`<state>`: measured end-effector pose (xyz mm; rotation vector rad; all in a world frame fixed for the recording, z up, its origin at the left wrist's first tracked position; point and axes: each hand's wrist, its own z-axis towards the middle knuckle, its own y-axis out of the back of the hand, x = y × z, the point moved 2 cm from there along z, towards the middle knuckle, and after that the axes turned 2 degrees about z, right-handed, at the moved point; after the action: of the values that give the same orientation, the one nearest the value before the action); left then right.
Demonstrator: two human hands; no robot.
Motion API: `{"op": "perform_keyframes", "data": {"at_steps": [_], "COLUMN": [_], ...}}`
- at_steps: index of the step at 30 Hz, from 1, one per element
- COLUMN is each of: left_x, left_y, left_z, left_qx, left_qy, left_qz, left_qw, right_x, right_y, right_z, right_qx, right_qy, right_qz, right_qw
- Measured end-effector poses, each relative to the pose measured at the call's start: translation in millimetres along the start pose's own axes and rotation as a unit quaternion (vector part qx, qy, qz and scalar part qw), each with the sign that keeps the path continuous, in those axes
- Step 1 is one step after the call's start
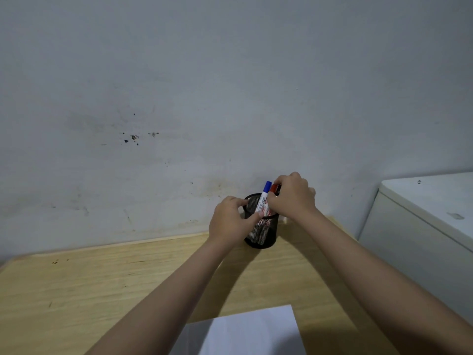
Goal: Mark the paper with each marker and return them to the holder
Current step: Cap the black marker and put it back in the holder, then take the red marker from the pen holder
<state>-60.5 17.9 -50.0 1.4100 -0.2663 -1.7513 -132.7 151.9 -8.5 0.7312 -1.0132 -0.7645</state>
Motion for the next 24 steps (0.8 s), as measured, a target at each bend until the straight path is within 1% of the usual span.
{"op": "perform_keyframes", "data": {"at_steps": [4, 7, 9, 10, 12, 14, 16, 18, 20, 22, 24], "left_x": [-1.7, -3.9, -3.8, -3.8, -6.1, -11.9, -19.2, -25.5, -30.2, -31.8, -29.6], "left_y": [1.4, 3.1, 4.7, 6.7, 15.3, 26.3, 40.1, 54.5, 67.8, 81.1, 94.7], "left_z": [-1.4, -4.4, -10.8, -15.4, -28.8, -42.6, -57.8, -73.0, -86.1, -98.4, -109.4], "left_qx": [0.001, 0.010, 0.010, 0.001, -0.026, -0.046, -0.055, -0.056, -0.060, -0.082, -0.108], "left_qy": [0.009, 0.003, 0.000, 0.004, 0.012, 0.011, 0.001, -0.012, -0.020, -0.018, -0.013], "left_qz": [0.007, 0.016, 0.002, -0.020, -0.102, -0.207, -0.298, -0.361, -0.393, -0.401, -0.388], "left_qw": [1.000, 1.000, 1.000, 1.000, 0.994, 0.977, 0.953, 0.931, 0.917, 0.912, 0.915], "right_x": [7.0, 13.7, 17.8, 20.0, 24.5, 26.8, 27.7, 30.3, 37.3, 46.3, 55.3], "right_y": [3.6, 14.4, 27.2, 35.5, 51.8, 61.3, 61.7, 54.1, 42.0, 29.1, 19.2], "right_z": [-2.8, -9.3, -16.4, -21.2, -36.6, -56.0, -79.9, -105.8, -130.4, -153.1, -171.0], "right_qx": [-0.068, -0.082, -0.090, -0.095, -0.122, -0.172, -0.195, -0.179, -0.146, -0.104, -0.050], "right_qy": [0.036, 0.081, 0.113, 0.122, 0.130, 0.118, 0.088, 0.058, 0.042, 0.043, 0.051], "right_qz": [0.006, 0.021, 0.083, 0.144, 0.261, 0.319, 0.366, 0.432, 0.495, 0.534, 0.545], "right_qw": [0.997, 0.993, 0.986, 0.977, 0.949, 0.925, 0.906, 0.882, 0.855, 0.838, 0.836]}}
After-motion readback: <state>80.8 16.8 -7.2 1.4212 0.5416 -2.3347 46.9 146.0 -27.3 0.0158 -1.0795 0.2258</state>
